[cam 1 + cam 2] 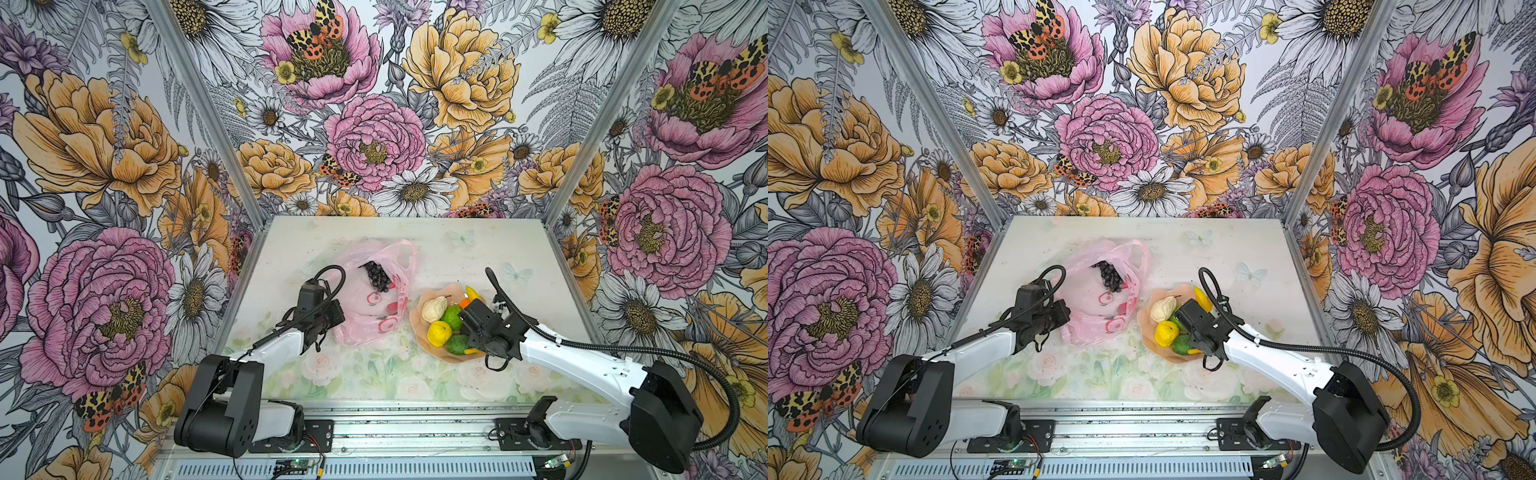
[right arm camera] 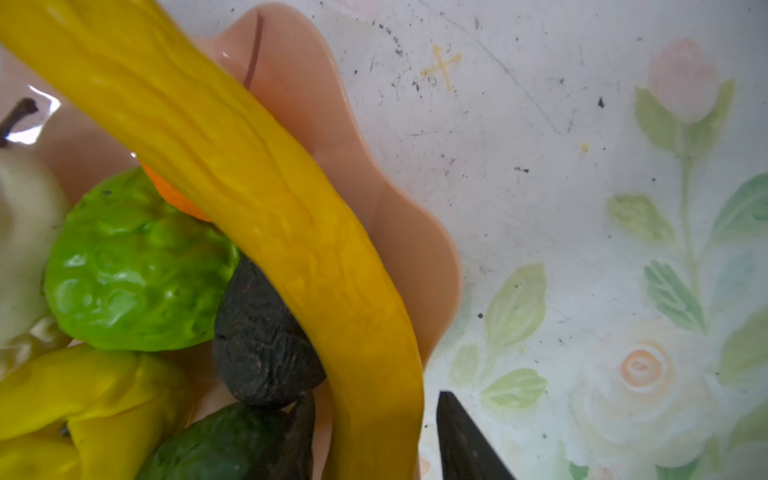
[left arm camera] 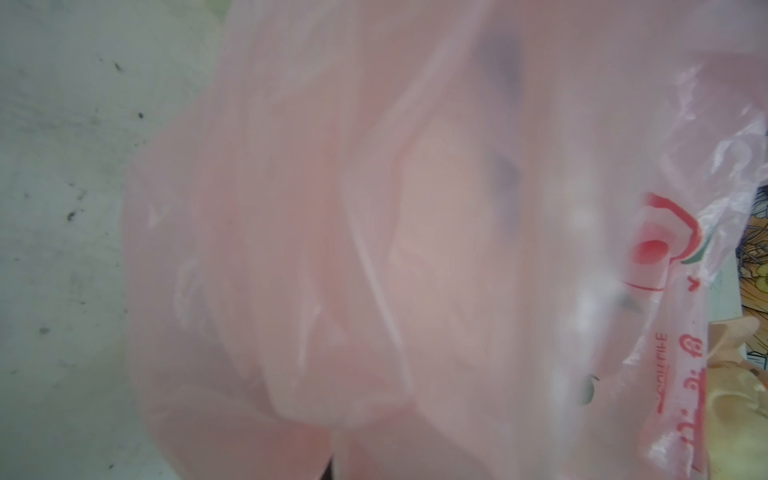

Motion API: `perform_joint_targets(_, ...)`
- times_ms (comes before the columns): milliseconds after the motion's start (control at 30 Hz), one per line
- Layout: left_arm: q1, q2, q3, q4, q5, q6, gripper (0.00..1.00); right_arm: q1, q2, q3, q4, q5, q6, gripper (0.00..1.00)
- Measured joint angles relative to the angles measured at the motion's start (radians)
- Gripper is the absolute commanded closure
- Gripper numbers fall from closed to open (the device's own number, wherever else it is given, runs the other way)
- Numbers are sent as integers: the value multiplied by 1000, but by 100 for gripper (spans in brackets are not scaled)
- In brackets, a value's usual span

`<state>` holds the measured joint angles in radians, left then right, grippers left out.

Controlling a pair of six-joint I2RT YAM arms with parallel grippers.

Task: Take the fake fruits out of the plastic bag
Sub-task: 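Lower the banana onto the fruit in the peach bowl and open the right gripper, then move the right gripper back over the pink bag above the dark grapes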

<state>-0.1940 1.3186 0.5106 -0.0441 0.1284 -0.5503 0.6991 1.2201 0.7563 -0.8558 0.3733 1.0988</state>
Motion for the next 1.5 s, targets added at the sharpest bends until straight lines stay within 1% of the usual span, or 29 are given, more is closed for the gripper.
perform_joint_targets(167,0,0,0,0,0,0,100,-31,-23,14,-8,10,-36,40)
perform_joint_targets(267,0,0,0,0,0,0,100,-66,-31,45,-7,29,-73,34)
perform_joint_targets(333,0,0,0,0,0,0,100,-97,-31,66,-7,42,-108,32)
perform_joint_targets(533,0,2,0,0,0,0,100,-158,12,153,7,60,-227,31)
perform_joint_targets(767,0,2,0,0,0,0,100,-177,82,176,66,38,-308,36)
perform_joint_targets(1000,0,2,0,0,0,0,100,-183,112,176,92,27,-335,47)
perform_joint_targets(1233,0,8,0,1,0,0,100,-183,113,163,116,23,-338,48)
perform_joint_targets(1367,0,14,0,1,0,0,100,-184,130,161,130,19,-341,43)
perform_joint_targets(1433,0,14,0,1,0,0,100,-184,139,160,137,18,-342,44)
perform_joint_targets(1500,0,14,0,1,0,0,100,-186,148,156,143,12,-345,46)
